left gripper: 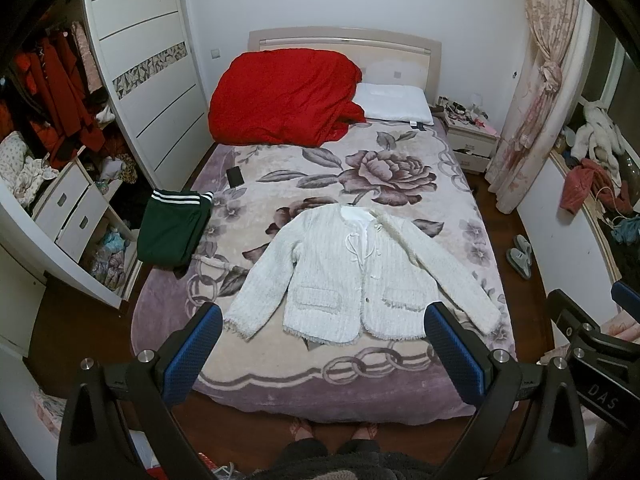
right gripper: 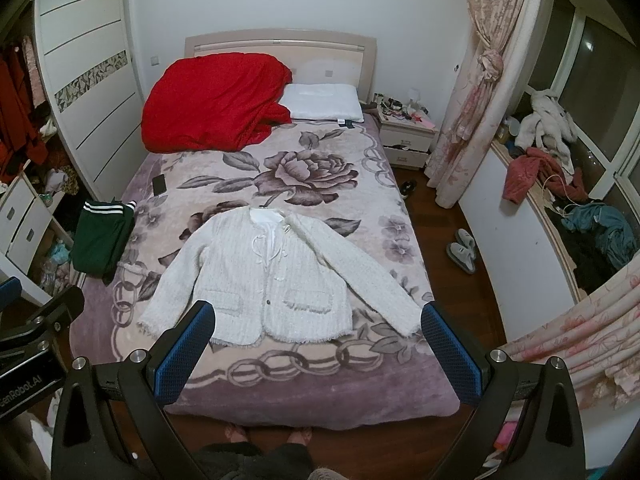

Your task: Fold large clothes

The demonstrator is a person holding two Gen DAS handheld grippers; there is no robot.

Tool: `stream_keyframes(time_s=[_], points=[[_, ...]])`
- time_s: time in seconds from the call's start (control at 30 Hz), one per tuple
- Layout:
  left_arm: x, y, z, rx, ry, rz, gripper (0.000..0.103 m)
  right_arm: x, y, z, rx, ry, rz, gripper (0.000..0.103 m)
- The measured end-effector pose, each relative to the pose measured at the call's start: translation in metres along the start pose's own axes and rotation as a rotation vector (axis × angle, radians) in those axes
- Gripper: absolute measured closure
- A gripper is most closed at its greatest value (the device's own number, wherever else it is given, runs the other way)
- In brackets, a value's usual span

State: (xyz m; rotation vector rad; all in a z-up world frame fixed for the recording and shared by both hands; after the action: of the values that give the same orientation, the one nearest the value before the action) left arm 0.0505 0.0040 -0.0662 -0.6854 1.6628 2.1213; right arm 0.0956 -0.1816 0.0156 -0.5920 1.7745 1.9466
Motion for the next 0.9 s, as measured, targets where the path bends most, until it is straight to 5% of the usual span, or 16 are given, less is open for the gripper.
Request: stream_keyframes(time_s=[0.7,0.9], points=[[-0.007,0.001,0.002,-0.002,0.003,-0.007,0.000,-0.005,0.004,0.003,0.000,0.006,-0.007,0.000],[-0.019,0.004,0.006,0.000,0.007,-0.012,0.000,-0.032,0.018,0.015,0.002,0.011,-0.010,0.000]])
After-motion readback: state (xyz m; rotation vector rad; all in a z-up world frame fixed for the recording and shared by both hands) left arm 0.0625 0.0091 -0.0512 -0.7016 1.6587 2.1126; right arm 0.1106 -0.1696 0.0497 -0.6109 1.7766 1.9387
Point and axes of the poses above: each gripper's, at about its wrist camera, not at the fingertips, and y roughly against the way its jaws point, z to its left, x to its underside, the point moved 9 cm from there along -y, roughly the way its jaws point, and after that the axes turned 14 degrees about -x, right-handed, at the moved point
